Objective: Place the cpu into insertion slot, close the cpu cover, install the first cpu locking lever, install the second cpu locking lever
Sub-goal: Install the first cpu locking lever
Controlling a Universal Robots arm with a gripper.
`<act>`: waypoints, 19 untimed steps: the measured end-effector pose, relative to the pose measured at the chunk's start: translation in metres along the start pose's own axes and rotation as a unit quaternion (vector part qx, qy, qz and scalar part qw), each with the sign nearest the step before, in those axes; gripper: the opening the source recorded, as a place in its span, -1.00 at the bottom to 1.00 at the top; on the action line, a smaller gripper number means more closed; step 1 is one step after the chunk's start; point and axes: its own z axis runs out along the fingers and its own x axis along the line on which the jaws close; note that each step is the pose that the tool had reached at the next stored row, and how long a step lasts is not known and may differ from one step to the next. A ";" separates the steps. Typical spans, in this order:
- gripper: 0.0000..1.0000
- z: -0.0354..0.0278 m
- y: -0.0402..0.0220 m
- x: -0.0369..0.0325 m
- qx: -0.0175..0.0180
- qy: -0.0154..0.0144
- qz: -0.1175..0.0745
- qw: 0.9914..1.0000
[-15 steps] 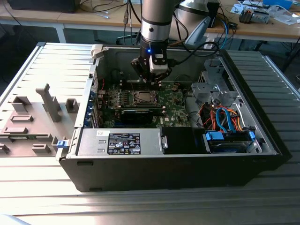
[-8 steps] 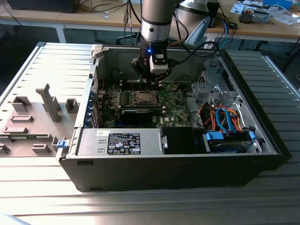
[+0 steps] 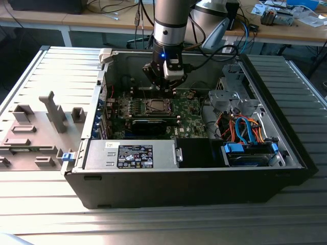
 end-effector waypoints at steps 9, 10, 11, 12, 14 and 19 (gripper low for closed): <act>-0.79 0.0000 0.0000 0.0000 0.000 0.000 -0.006 1.000; -0.79 0.0000 0.0000 0.0000 0.000 0.000 -0.007 1.000; -0.79 0.0000 0.0000 0.0000 0.000 0.000 -0.008 1.000; -0.79 0.0000 0.0000 0.0000 0.000 0.000 -0.009 1.000; -0.79 0.0000 0.0000 0.0000 0.000 0.000 -0.010 1.000; -0.79 0.0000 0.0000 0.0000 0.000 0.000 -0.013 1.000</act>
